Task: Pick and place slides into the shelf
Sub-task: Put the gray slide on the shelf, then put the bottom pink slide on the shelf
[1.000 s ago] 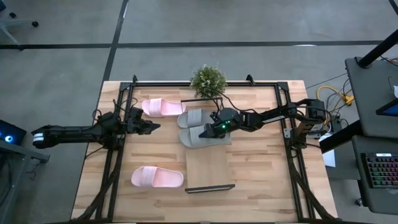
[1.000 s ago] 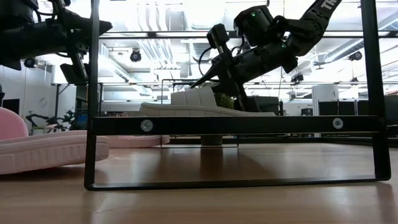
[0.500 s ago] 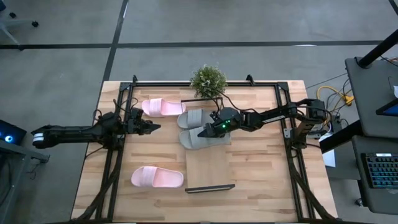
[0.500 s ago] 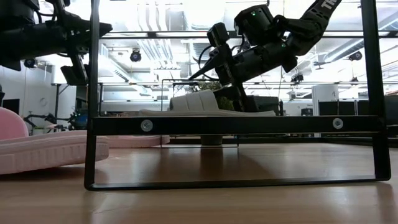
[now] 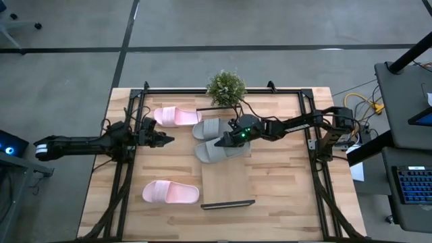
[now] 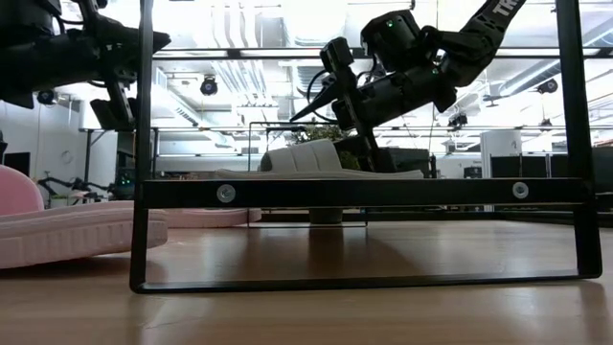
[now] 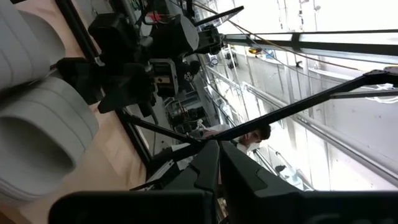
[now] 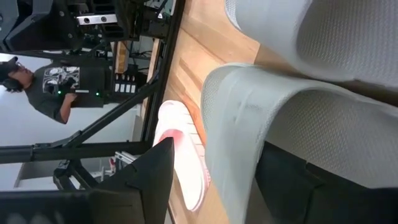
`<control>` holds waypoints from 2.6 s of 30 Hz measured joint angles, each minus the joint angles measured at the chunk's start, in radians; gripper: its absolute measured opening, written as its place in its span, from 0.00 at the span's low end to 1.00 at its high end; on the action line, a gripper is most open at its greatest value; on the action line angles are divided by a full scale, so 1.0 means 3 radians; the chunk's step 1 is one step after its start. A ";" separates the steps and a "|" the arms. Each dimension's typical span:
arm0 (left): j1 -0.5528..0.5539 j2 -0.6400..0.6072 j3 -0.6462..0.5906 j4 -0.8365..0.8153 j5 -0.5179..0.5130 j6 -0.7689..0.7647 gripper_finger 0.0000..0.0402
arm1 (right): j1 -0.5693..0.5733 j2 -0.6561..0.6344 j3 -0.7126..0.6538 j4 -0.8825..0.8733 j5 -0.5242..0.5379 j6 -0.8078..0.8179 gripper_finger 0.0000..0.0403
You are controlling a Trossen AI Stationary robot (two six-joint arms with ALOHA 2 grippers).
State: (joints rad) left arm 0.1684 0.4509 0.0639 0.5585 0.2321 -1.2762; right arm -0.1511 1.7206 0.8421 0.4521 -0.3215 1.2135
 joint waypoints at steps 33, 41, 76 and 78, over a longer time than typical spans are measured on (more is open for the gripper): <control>0.0000 -0.0040 0.0049 -0.0992 0.0525 -0.0273 0.00 | -0.0148 -0.0858 0.0000 -0.1500 0.0117 -0.0695 0.50; -0.0001 -0.0219 0.0111 -0.1657 0.0728 -0.0418 0.00 | -0.0148 -0.0997 0.0000 -0.1554 0.0212 -0.0772 0.50; -0.1530 -0.0080 0.0334 -0.1539 -0.0830 -0.0617 0.00 | -0.0241 -0.1434 -0.0003 -0.2067 0.0291 -0.1032 0.50; -0.1739 0.0035 0.0334 -0.1541 -0.0979 -0.0650 0.00 | -0.0241 -0.1448 -0.0003 -0.2161 0.0291 -0.1046 0.50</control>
State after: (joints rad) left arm -0.3534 0.4613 0.1642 0.0963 -0.0615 -1.4712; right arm -0.2234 1.2862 0.8413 -0.1962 -0.2343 0.8997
